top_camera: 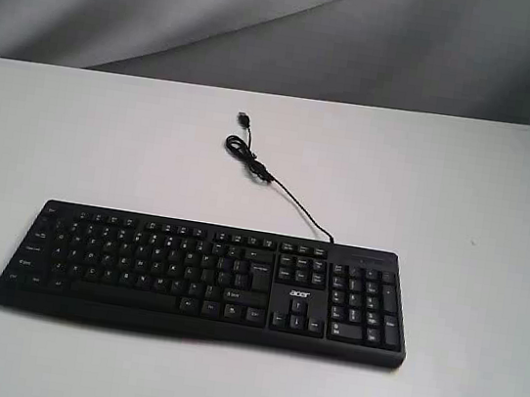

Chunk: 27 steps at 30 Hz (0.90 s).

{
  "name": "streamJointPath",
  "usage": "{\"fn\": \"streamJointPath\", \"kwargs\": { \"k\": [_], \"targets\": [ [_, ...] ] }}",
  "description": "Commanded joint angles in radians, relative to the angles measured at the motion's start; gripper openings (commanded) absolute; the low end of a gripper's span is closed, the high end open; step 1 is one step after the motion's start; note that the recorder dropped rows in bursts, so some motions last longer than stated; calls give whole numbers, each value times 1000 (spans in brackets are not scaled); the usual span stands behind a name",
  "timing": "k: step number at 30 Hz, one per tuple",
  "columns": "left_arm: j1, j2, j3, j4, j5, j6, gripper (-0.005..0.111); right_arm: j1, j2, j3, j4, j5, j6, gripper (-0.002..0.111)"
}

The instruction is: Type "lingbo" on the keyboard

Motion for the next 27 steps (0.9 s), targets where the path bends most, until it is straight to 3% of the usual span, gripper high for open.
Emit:
{"fn": "streamJointPath", "kwargs": {
  "k": [1, 3, 6, 10, 14, 17, 18, 19, 21, 25, 27],
  "targets": [
    [-7, -5, 5, 0, -7, -2, 1, -7, -6, 4, 5, -5, 0, 0],
    [-7, -5, 5, 0, -7, -2, 1, -7, -6, 4, -95, -126, -41, 0],
    [-7, -5, 5, 0, -7, -2, 1, -7, -6, 4, -100, -282, -41, 0],
    [-7, -5, 5, 0, -7, -2, 1, -7, -6, 4, -94, -389, -41, 0],
    [-7, -5, 5, 0, -7, -2, 1, -7, -6, 4, -94, -386, -41, 0],
    [-7, -5, 5, 0, -7, -2, 1, -7, -6, 4, -94, -535, 7, 0],
    [-7, -5, 5, 0, -7, -2, 1, -7, -6, 4, -88, -628, 26, 0],
    [-7, -5, 5, 0, -7, -2, 1, -4, -6, 4, -7, -827, 251, 0],
    [-7, -5, 5, 0, -7, -2, 1, -4, 4, 4, -23, -1063, 382, 0],
    [-7, -5, 5, 0, -7, -2, 1, -4, 171, -210, -285, -1120, 465, 0],
    [-7, -5, 5, 0, -7, -2, 1, -4, 348, -430, -281, -900, 471, 0]
  ]
}}
